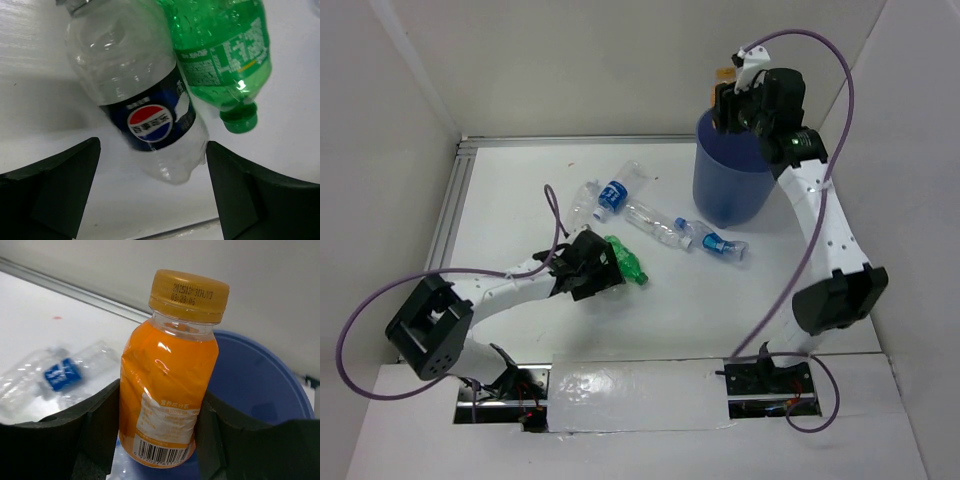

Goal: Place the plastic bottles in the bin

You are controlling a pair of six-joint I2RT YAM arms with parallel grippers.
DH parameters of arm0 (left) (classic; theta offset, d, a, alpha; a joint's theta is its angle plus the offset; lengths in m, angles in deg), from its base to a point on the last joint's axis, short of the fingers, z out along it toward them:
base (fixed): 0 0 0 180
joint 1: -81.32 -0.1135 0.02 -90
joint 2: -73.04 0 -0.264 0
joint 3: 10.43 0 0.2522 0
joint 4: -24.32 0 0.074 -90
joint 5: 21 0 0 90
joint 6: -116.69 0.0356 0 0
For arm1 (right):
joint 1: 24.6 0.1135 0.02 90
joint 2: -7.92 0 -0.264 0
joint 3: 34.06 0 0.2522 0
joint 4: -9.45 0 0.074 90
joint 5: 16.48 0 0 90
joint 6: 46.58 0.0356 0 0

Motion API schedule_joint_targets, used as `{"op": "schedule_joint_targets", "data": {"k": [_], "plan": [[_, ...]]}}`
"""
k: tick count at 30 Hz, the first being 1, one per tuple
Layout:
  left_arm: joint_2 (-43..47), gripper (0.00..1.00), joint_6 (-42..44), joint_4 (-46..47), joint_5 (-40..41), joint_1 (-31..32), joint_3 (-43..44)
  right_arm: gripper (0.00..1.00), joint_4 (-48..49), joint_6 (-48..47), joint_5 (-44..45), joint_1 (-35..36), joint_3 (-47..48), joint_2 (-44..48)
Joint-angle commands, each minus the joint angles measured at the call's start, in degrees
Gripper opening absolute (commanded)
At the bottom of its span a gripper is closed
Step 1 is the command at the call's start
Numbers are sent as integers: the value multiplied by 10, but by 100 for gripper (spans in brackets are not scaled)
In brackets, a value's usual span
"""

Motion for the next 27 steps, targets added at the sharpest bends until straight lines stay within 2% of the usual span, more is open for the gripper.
{"op": "schedule_joint_targets", "data": {"k": [1,3,5,6,9,11,12,14,15,16,17,18,19,20,21,22,23,25,27], "plan": [[-37,99,-12,11,19,5,26,31,-22,26,29,-44,41,-56],[-49,99,-12,11,19,5,31,52,-54,26,-4,-71,57,-86],[-57,98,-12,11,19,11,31,78,-75,14,-28,-81,64,-92],[-63,96,-12,11,24,11,31,100,-82,8,-55,-87,64,-92],[-69,93,-12,17,24,11,26,100,-82,-10,-107,-108,25,-54],[-74,88,-12,23,24,11,26,100,-76,-30,-163,-123,-5,-31],[-81,85,-12,23,24,11,26,100,-91,-57,-220,-129,-13,-11],[-86,72,-7,23,24,11,20,100,-109,-89,-271,-135,-40,9],[-87,57,-7,23,24,11,20,100,-141,-116,-303,-143,-49,32],[-80,49,-2,23,24,16,14,100,-159,-173,-360,-148,-59,45],[-74,43,5,23,24,16,14,97,-172,-195,-382,-148,-88,59],[-65,36,11,17,24,16,7,82,-186,-216,-400,-148,-105,75],[-52,24,17,8,24,28,7,72,-210,-236,-414,-148,-122,107],[-17,19,32,-5,32,36,7,64,-225,-281,-422,-138,-158,124],[5,14,40,-20,38,47,7,57,-235,-298,-416,-118,-179,141],[29,9,46,-54,48,73,18,40,-250,-314,-406,-106,-199,174],[56,1,59,-70,56,84,25,32,-256,-340,-380,-96,-244,189],[136,0,81,-87,63,114,45,16,-257,-353,-350,-70,-294,231],[180,0,118,-76,52,120,64,18,-257,-359,-313,-65,-363,255]]}}
